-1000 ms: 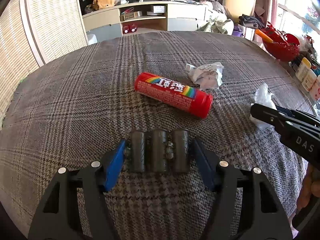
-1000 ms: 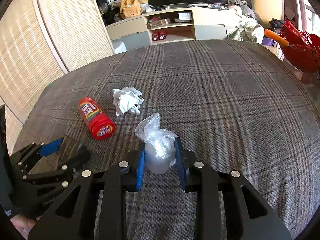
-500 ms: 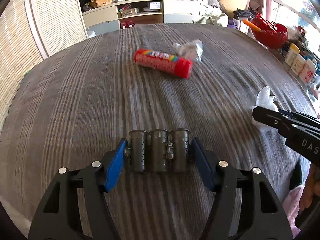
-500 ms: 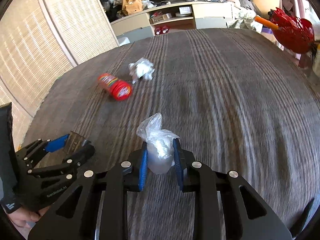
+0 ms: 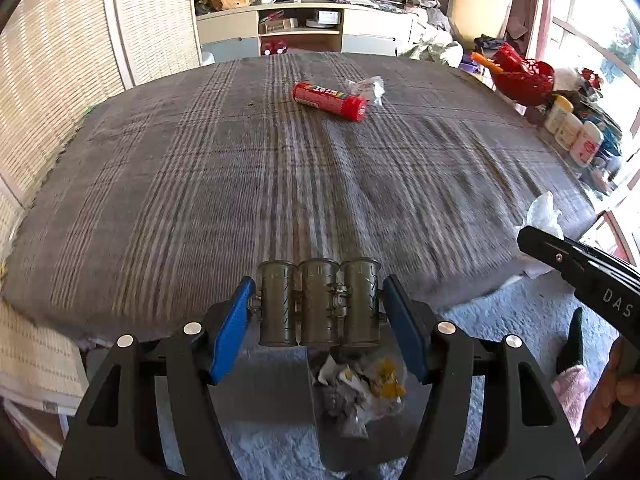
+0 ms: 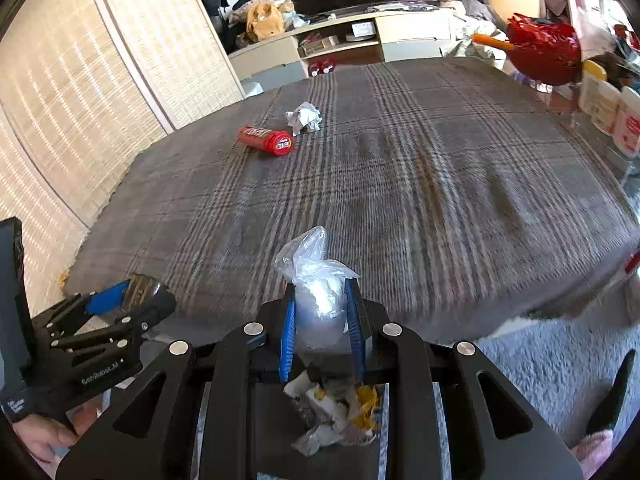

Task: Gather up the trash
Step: 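Carry the grey cylinders and white plastic to the grey bin and release both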

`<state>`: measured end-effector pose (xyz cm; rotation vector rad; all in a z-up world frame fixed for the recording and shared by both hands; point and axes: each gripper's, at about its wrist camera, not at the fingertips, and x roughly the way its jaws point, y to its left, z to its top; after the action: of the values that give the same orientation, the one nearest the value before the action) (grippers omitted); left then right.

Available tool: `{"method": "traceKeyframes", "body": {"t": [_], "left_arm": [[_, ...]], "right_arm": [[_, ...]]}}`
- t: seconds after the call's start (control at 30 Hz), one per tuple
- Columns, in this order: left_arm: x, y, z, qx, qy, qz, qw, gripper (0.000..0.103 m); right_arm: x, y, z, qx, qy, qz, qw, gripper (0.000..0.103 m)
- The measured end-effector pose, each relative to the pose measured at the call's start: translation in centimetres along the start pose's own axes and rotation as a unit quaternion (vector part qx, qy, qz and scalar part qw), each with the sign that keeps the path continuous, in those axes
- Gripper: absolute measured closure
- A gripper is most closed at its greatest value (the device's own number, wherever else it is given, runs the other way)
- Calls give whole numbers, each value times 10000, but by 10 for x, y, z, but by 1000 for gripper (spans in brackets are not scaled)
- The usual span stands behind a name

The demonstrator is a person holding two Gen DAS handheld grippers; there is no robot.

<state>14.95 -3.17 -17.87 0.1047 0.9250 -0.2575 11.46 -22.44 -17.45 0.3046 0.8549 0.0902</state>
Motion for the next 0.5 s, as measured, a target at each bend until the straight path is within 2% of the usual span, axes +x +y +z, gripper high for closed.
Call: {"method": "traceKeyframes", "body": {"t": [0.2,0.5], "left_arm": [[-22,-4,-38,-10,1,-101,9999,41],[-27,-4,-86,5,181,-169,9997,41]], "right_arm": [[-19,6,-29,45,11,62,10000,79],[-19,15,-72,14,287,-15,9996,79]]}}
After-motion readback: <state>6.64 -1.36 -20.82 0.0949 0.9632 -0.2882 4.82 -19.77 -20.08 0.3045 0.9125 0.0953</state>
